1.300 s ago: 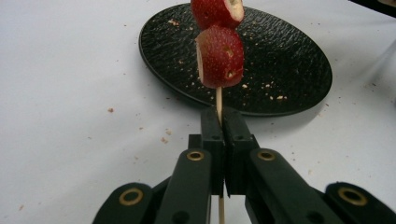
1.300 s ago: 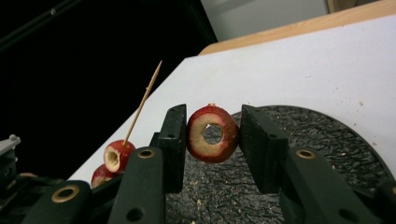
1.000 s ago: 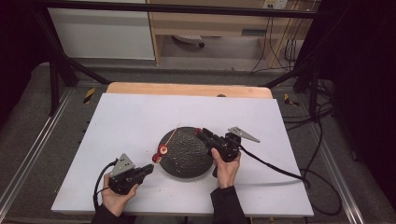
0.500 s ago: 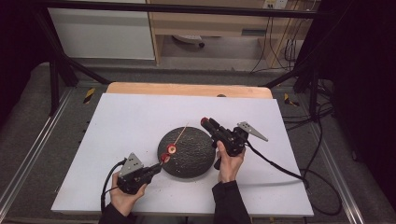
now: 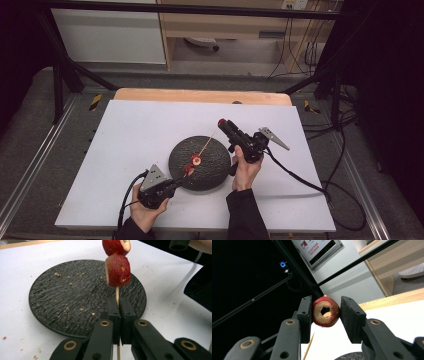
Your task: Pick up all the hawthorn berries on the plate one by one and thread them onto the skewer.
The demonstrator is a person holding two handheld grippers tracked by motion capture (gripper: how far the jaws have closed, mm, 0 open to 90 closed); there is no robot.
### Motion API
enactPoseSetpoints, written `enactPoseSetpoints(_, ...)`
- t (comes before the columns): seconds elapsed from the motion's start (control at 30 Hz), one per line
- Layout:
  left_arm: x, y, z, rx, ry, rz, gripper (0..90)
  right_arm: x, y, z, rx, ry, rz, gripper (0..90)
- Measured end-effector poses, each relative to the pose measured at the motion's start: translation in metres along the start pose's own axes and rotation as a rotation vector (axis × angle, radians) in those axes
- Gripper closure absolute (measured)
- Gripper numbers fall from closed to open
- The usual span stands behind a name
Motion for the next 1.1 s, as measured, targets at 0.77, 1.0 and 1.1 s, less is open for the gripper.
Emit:
enactPoseSetpoints(0.77, 0.007, 0.005, 0.009, 0.000, 0.024, -0.032, 88.3, -0.009, 0.000, 0.001, 0.024, 0.022, 0.028, 63.1)
enactPoseSetpoints(1.0, 0.012, 0.007, 0.012, 0.009, 0.043, -0.054, 88.3, -0.013, 0.000, 0.001, 0.030, 0.023, 0.043, 63.1)
enactPoseSetpoints(1.1, 0.013, 0.006, 0.013, 0.015, 0.049, -0.061, 88.3, -0.015, 0.000, 0.001, 0.033, 0.021, 0.047, 63.1)
Point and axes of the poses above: each handheld gripper's, and its own axes: z roughly forward along the jaws, x roughly out of its top, y roughly to its right, the point moved 6 cm from there along z, roughly forward along the jaws, and after that the axes turned 15 degrees about z, right-handed, at the moved point
